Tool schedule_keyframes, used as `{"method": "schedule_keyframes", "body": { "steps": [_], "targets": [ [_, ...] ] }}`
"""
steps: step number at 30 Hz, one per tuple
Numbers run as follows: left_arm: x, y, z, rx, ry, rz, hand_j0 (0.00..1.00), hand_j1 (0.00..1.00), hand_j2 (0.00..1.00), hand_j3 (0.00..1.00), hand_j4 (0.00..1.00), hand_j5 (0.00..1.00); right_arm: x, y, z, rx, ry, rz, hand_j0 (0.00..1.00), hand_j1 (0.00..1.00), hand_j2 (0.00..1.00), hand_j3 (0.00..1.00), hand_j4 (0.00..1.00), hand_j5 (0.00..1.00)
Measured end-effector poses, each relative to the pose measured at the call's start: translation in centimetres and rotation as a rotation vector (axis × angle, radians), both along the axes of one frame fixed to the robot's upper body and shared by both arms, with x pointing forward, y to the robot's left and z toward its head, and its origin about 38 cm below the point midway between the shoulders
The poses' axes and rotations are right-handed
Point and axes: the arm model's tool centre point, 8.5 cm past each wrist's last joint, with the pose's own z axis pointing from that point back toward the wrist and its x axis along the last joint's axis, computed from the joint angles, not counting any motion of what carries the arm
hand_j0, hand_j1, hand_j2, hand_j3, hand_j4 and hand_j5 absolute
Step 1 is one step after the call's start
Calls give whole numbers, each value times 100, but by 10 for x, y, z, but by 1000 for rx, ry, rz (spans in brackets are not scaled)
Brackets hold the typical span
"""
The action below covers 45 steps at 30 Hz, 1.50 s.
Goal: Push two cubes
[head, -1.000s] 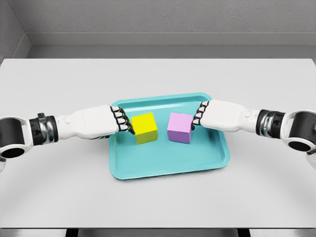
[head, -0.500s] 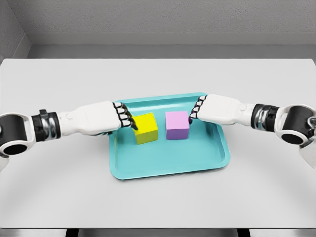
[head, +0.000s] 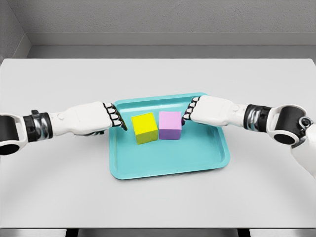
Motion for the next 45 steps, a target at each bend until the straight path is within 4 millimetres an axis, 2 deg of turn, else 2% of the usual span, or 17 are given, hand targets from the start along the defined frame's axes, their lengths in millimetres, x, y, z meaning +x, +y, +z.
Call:
{"method": "schedule_keyframes", "body": {
  "steps": [11,27,34,40,45],
  "targets": [
    [1,-11,-3,-12,9,-12,74,74,74,74,74,74,12,3,11,7,-24,-7,64,64,64,64,64,64],
    [3,-16,0,-30,5,-15,74,74,74,74,74,74,19,17,11,44,-18,-10,64,64,64,64,64,64],
    [6,-9,2,-23,2,3,74,74,74,74,74,74,20,8,10,22,-18,-20,64,64,64,64,64,64],
    [9,-1,2,-14,4,20,74,74,74,74,74,74,23,-12,7,-13,-13,-57,64,64,64,64,64,64],
    [10,8,5,-7,1,36,74,74,74,74,74,74,24,-15,1,-19,2,-68,64,64,64,64,64,64]
  ]
}}
